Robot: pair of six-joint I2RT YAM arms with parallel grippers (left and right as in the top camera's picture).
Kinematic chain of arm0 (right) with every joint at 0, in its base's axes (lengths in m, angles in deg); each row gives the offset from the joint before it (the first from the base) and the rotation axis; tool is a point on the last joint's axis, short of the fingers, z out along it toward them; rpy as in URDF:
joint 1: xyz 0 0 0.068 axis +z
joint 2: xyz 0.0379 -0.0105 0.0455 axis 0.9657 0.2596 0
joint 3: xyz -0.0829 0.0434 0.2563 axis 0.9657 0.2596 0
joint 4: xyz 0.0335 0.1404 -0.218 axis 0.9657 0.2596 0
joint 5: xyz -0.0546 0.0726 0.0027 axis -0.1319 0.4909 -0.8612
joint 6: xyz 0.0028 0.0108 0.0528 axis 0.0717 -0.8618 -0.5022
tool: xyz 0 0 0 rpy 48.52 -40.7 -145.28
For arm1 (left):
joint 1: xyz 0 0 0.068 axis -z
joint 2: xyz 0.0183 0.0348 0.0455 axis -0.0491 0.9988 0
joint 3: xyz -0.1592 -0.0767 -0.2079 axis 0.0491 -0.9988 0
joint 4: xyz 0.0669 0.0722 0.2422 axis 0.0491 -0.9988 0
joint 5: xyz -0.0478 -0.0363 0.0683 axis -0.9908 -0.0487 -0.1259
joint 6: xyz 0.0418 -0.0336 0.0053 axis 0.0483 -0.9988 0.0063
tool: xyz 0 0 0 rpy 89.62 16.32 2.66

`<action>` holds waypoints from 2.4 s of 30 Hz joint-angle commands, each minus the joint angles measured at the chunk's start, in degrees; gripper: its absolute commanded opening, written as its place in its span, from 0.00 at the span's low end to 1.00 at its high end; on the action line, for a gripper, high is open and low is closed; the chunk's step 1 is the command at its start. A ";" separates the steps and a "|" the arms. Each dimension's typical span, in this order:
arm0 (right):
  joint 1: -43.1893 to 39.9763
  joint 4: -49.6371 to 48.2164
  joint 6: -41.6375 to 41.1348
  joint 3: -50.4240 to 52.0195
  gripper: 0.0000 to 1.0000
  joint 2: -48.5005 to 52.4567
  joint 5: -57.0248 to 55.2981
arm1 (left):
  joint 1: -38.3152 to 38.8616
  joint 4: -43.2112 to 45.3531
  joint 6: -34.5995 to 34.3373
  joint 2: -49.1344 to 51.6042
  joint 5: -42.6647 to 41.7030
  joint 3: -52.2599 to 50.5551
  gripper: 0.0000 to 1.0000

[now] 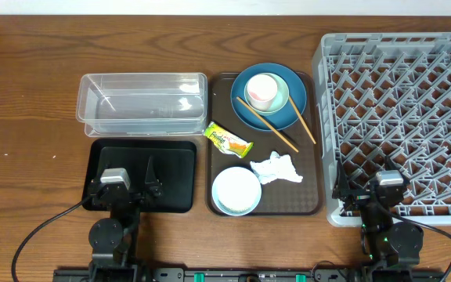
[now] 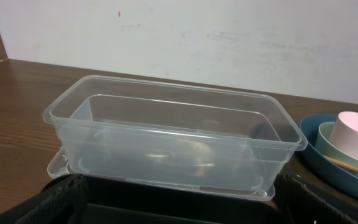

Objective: Sort waste into correct bins and load items into the dishwasher rack

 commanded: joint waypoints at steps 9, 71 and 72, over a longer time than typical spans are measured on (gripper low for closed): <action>0.52 0.22 0.24 0.09 0.99 -0.24 -0.37 | 0.22 -2.25 0.35 -0.24 0.66 -1.09 0.98; 0.52 0.22 0.24 0.09 0.99 -0.24 -0.39 | 0.24 -41.51 -7.28 28.70 -22.60 41.62 0.98; 0.52 0.22 0.24 0.09 0.99 -0.24 -0.37 | 0.24 -43.82 -7.28 32.44 -23.61 43.95 0.98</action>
